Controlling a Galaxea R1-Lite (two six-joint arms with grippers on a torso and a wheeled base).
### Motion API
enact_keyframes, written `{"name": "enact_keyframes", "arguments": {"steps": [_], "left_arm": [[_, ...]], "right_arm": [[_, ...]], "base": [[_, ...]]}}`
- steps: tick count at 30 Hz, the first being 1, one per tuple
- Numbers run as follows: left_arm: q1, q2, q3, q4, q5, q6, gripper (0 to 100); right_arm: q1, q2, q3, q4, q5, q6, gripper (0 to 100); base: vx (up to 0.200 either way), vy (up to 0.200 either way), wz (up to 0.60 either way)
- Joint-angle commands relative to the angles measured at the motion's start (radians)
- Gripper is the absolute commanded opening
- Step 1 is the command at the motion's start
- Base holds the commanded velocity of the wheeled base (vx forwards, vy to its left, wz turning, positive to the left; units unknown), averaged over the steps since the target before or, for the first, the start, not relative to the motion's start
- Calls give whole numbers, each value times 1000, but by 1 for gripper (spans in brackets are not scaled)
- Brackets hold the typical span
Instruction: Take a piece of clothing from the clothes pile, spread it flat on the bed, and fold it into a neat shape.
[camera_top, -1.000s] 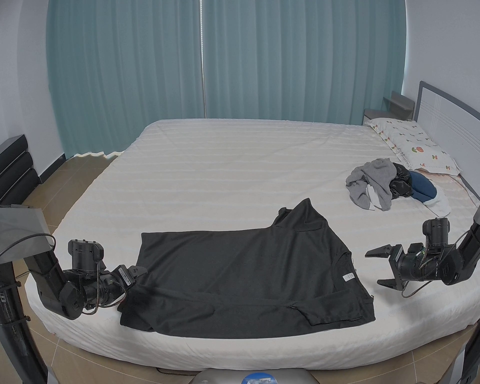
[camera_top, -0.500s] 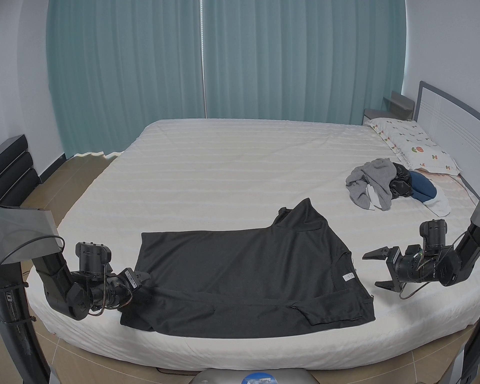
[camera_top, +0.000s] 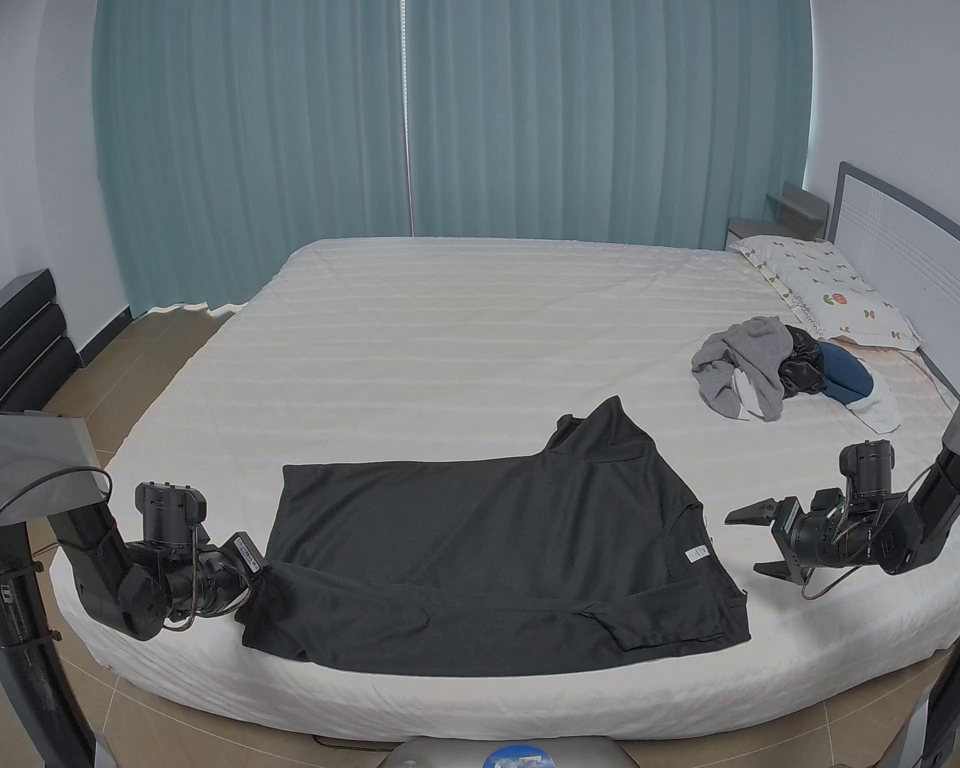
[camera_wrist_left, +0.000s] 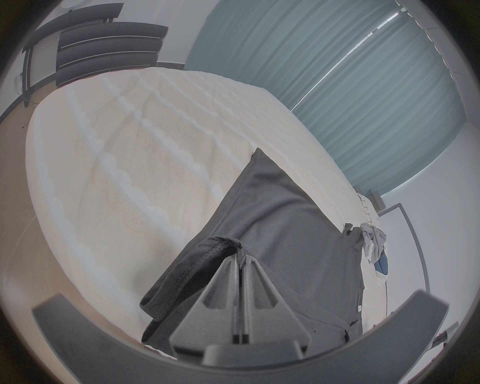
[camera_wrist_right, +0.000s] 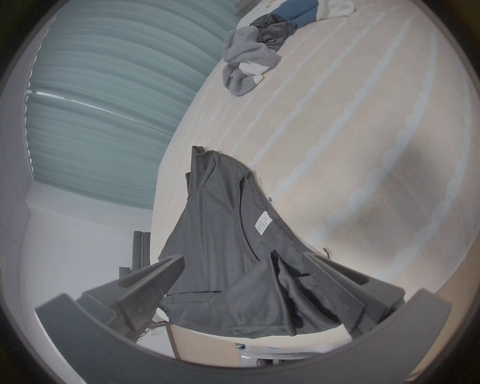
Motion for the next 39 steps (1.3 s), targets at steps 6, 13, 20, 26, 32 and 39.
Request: {"name": "enact_keyframes", "arguments": {"steps": [6, 13, 20, 26, 32, 39], "left_arm": [[1, -70, 32, 1, -2, -8, 0], [3, -93, 42, 3, -2, -28, 0], [1, -99, 50, 23, -2, -28, 0], [3, -99, 50, 24, -13, -28, 0], [1, -91, 50, 24, -13, -28, 0], [1, -90, 50, 24, -13, -28, 0]], "right_arm": [[50, -2, 13, 1, -22, -75, 100], [44, 38, 8, 3, 10, -262, 100], [65, 103, -10, 1, 72, -350, 100], [82, 156, -22, 0, 81, -391, 100], [94, 202, -58, 0, 87, -396, 100], [88, 221, -81, -10, 88, -394, 100]], "base": [[0, 0, 0], [0, 0, 0], [0, 0, 0], [0, 0, 0], [0, 0, 0], [0, 0, 0]]}}
